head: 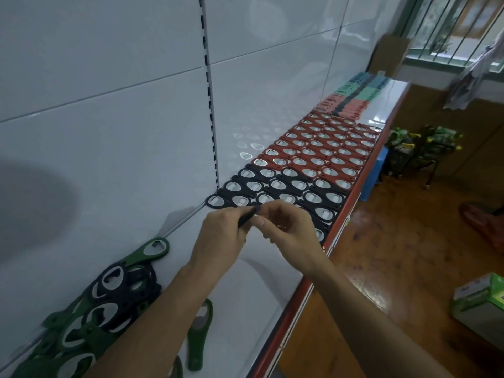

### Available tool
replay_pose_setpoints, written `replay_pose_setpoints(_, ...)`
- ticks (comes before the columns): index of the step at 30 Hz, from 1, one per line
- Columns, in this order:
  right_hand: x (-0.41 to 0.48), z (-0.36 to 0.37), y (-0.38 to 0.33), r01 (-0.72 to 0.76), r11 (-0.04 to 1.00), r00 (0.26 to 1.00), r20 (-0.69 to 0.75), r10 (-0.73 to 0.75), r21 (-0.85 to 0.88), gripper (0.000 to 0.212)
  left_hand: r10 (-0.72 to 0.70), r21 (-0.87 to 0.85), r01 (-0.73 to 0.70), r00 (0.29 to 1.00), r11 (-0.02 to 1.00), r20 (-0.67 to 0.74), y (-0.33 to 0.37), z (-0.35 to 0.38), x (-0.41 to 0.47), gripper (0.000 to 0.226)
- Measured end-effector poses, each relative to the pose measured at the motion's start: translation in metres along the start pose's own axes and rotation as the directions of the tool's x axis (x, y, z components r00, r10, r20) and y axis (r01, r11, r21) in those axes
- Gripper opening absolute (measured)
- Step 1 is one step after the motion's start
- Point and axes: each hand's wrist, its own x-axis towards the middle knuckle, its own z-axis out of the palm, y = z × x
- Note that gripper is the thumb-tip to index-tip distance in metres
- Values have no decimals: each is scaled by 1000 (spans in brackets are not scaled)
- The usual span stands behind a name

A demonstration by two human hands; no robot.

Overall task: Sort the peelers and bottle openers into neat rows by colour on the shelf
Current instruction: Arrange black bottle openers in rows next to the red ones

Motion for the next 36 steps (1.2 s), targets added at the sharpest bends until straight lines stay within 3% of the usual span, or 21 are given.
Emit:
replay_pose_setpoints(5, 4, -18, 3, -33, 997, 999, 16, 32, 75, 30, 29, -18, -27, 996, 999, 81, 11, -1, 6, 11)
replay_pose_setpoints(9, 7, -30, 8, 31, 997, 998, 62, -26, -75, 6, -59, -230, 145, 937, 962, 344, 18, 6, 9, 18)
replay_pose_setpoints(13, 7, -42, 6, -143, 986, 977, -146, 154, 82, 8, -130, -407, 248, 947, 879, 295, 11, 13, 13, 18)
replay_pose_setpoints(15, 5, -48, 6, -186, 978, 962, -183, 201, 94, 9, -153, -463, 254, 957, 849, 245, 5, 18, 13, 20)
replay_pose_setpoints(20, 11, -58, 12, -220, 974, 949, -239, 204, -43, 15, -11, -126, 14, 1000, 992, 25, -8, 43, 6, 15)
replay_pose_setpoints(22, 18, -62, 17, -255, 950, 952, -217, 214, -183, 14, 50, 38, -52, 998, 998, 35, -13, 53, -1, 33)
replay_pose_setpoints(24, 24, -66, 20, -239, 883, 971, -97, 218, -404, 11, 89, 143, -101, 992, 985, 84, -16, 59, -4, 41)
replay_pose_setpoints(27, 32, -68, 22, -137, 800, 952, 144, 269, -585, 10, 83, 203, -102, 992, 974, 98, -19, 61, -6, 46)
replay_pose_setpoints(29, 35, -67, 26, -79, 762, 929, 230, 290, -642, 15, 50, 209, -72, 993, 975, 111, -20, 61, -5, 47)
replay_pose_setpoints(32, 34, -64, 30, -8, 706, 933, 248, 259, -709, 19, 52, 233, -87, 987, 968, 152, -20, 63, -6, 45)
replay_pose_setpoints(36, 22, -68, 22, 67, 707, 950, 263, 171, -704, 12, 44, 248, -86, 984, 965, 172, -20, 62, -6, 47)
